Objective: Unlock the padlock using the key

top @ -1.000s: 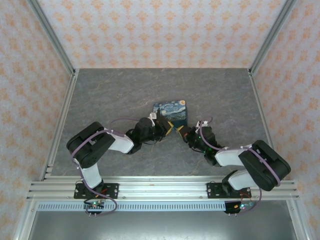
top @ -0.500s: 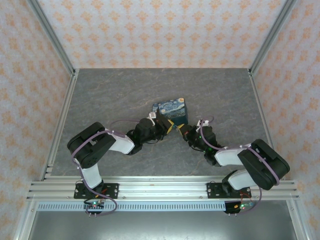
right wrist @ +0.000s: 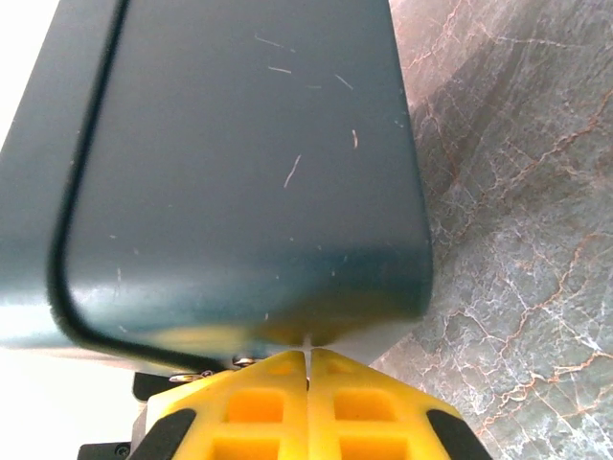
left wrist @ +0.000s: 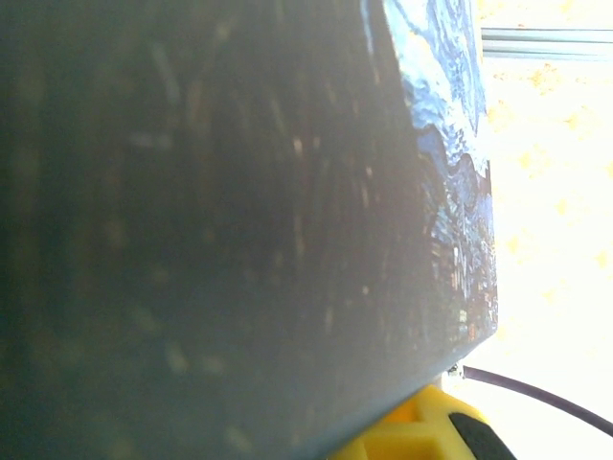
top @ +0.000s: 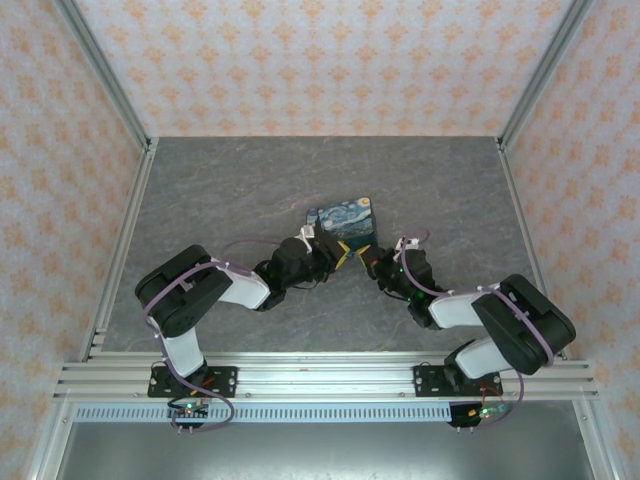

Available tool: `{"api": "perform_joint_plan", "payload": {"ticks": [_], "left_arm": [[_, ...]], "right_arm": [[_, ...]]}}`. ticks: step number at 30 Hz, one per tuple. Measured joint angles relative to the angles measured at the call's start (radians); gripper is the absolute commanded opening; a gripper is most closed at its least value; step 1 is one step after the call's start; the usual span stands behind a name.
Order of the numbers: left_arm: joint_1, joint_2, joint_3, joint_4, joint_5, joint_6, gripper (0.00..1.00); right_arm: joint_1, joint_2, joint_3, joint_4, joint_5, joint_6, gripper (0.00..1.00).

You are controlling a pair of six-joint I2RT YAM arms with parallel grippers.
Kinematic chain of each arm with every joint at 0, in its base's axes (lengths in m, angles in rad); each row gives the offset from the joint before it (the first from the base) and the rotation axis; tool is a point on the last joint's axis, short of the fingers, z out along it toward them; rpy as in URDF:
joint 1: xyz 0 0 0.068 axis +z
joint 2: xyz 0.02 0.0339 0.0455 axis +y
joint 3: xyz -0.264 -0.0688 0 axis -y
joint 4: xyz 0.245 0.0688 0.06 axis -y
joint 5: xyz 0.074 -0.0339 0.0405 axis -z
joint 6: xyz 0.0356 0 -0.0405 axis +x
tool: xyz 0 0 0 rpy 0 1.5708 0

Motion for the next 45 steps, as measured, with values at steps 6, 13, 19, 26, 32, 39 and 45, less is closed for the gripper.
{"api": "perform_joint_plan", "payload": {"ticks": [6, 13, 19, 26, 32, 39, 45], "left_arm": [[0.000, 0.000, 0.000, -0.003, -0.008, 0.000, 0.00], [0.000, 0.000, 0.001, -0.003, -0.013, 0.000, 0.00], [0.000, 0.010, 0.001, 0.003, -0.071, 0.000, 0.00], [0.000, 0.016, 0.001, 0.002, -0.090, 0.001, 0.00], [0.000, 0.030, 0.001, 0.012, -0.088, 0.001, 0.00], [0.000, 0.031, 0.001, 0.013, -0.077, 0.008, 0.00], [0.003, 0.031, 0.001, 0.031, -0.055, 0.008, 0.00]], "right_arm": [[0.000, 0.026, 0.000, 0.036, -0.004, 0.008, 0.00], [0.016, 0.032, 0.005, 0.044, 0.018, 0.030, 0.00], [0.024, 0.100, 0.064, 0.041, 0.037, 0.046, 0.00], [0.024, 0.135, 0.081, 0.057, 0.033, 0.072, 0.00], [0.024, 0.132, 0.086, 0.031, 0.030, 0.052, 0.00], [0.000, 0.124, 0.092, 0.007, -0.020, 0.012, 0.00], [-0.033, 0.113, 0.092, 0.007, -0.090, -0.001, 0.00]]}}
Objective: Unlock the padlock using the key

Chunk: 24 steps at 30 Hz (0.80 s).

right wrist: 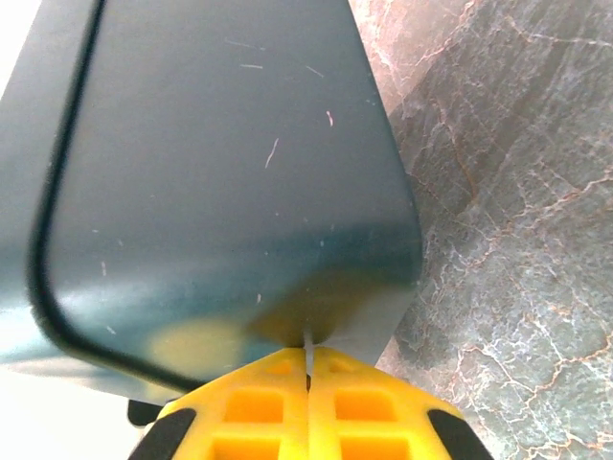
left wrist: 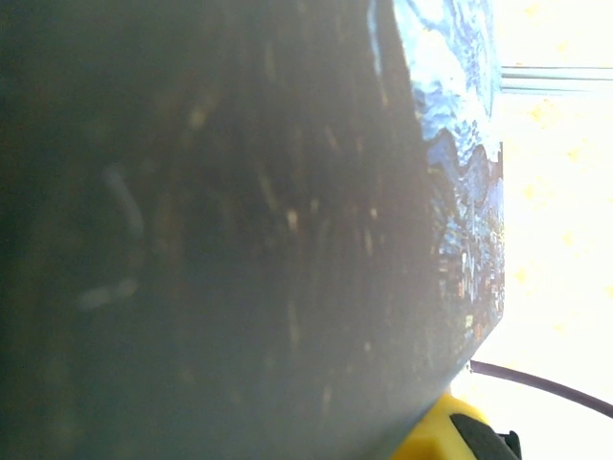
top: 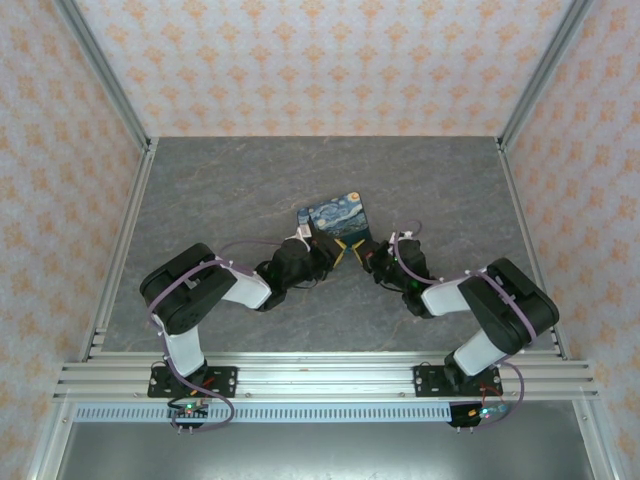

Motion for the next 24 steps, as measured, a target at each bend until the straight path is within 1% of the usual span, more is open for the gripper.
{"api": "perform_joint_plan", "payload": {"ticks": [9, 19, 24], "left_arm": [[0.035, 0.000, 0.000, 0.072, 0.081, -0.012, 0.00], [0.044, -0.008, 0.000, 0.098, 0.097, -0.037, 0.00], [0.044, -0.017, 0.017, 0.106, 0.106, -0.038, 0.00]], "right_arm": [[-0.013, -0.054, 0.000, -0.002, -0.021, -0.021, 0.00], [-0.015, -0.070, 0.000, 0.021, -0.023, 0.000, 0.00], [-0.021, -0.119, 0.000, 0.000, -0.022, -0.005, 0.00]]}}
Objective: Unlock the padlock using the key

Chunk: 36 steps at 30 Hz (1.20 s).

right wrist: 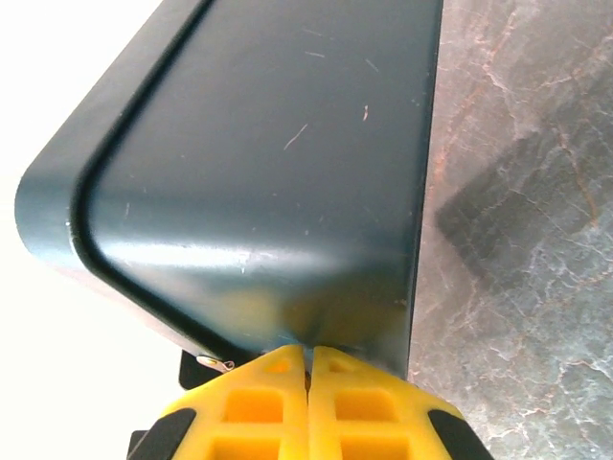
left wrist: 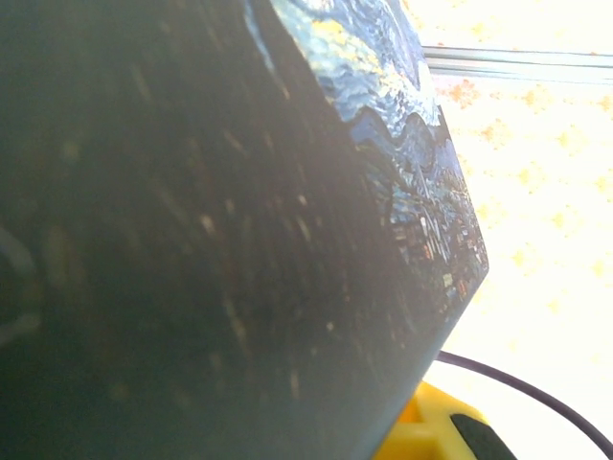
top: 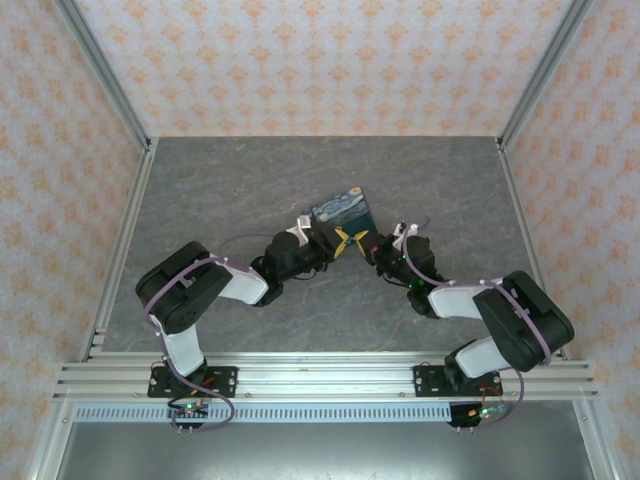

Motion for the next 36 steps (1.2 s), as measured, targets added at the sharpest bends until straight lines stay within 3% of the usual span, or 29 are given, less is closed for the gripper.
{"api": "perform_joint_plan", "payload": {"ticks": [11, 23, 28, 32, 36], "left_arm": [[0.014, -0.024, 0.017, -0.014, 0.000, 0.011, 0.00], [0.014, -0.065, 0.017, -0.107, -0.008, 0.055, 0.00], [0.008, -0.065, 0.015, -0.137, -0.003, 0.085, 0.00], [-0.019, -0.056, 0.001, -0.148, 0.034, 0.124, 0.00], [-0.030, -0.036, -0.008, -0.153, 0.080, 0.166, 0.00]], "right_arm": [[0.020, -0.019, 0.044, -0.045, 0.002, -0.009, 0.00], [0.077, -0.022, 0.041, -0.061, 0.095, 0.013, 0.00], [0.081, -0.027, 0.038, -0.090, 0.092, 0.016, 0.45], [0.090, -0.070, 0.016, -0.113, 0.024, 0.013, 0.61], [0.082, -0.151, -0.032, -0.181, -0.017, -0.007, 0.68]]}}
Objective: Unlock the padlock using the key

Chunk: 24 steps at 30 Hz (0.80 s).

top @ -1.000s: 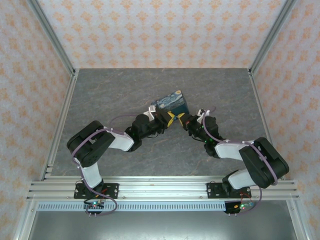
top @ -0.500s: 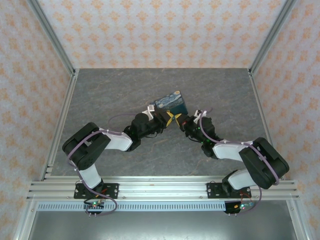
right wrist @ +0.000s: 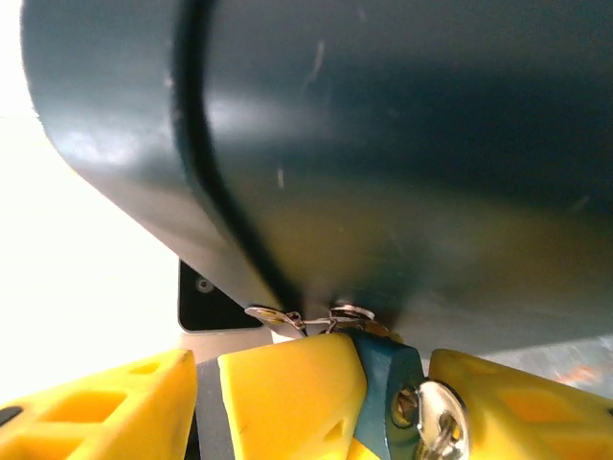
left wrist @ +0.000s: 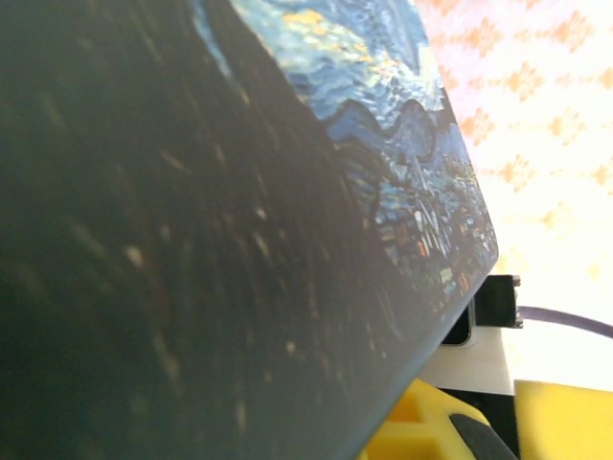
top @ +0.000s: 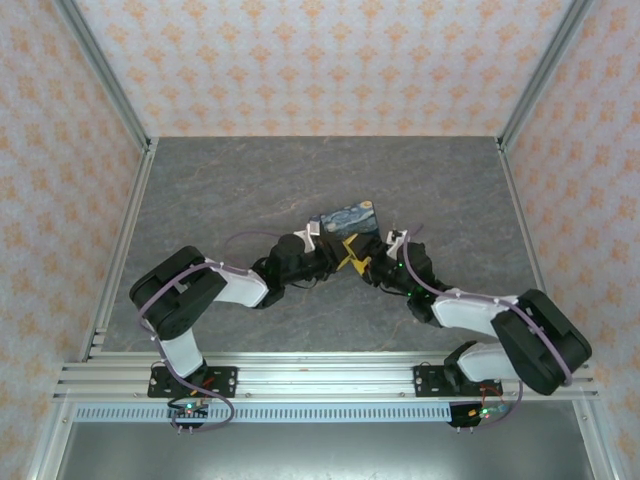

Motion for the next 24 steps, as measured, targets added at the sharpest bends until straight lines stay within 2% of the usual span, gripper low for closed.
{"api": "perform_joint_plan", "payload": {"ticks": [7, 13, 19, 24], "left_arm": [[-0.001, 0.024, -0.004, -0.018, 0.045, 0.071, 0.00], [0.025, 0.037, -0.004, -0.137, 0.070, 0.147, 0.00], [0.037, 0.036, 0.011, -0.201, 0.094, 0.212, 0.00], [0.043, 0.032, 0.039, -0.266, 0.117, 0.240, 0.00]], "right_arm": [[-0.015, -0.196, -0.058, -0.200, -0.023, -0.063, 0.69], [-0.015, -0.348, -0.043, -0.417, -0.010, -0.205, 0.67], [-0.013, -0.338, 0.003, -0.586, 0.008, -0.378, 0.58], [0.045, -0.278, 0.082, -0.679, 0.058, -0.542, 0.54]]}}
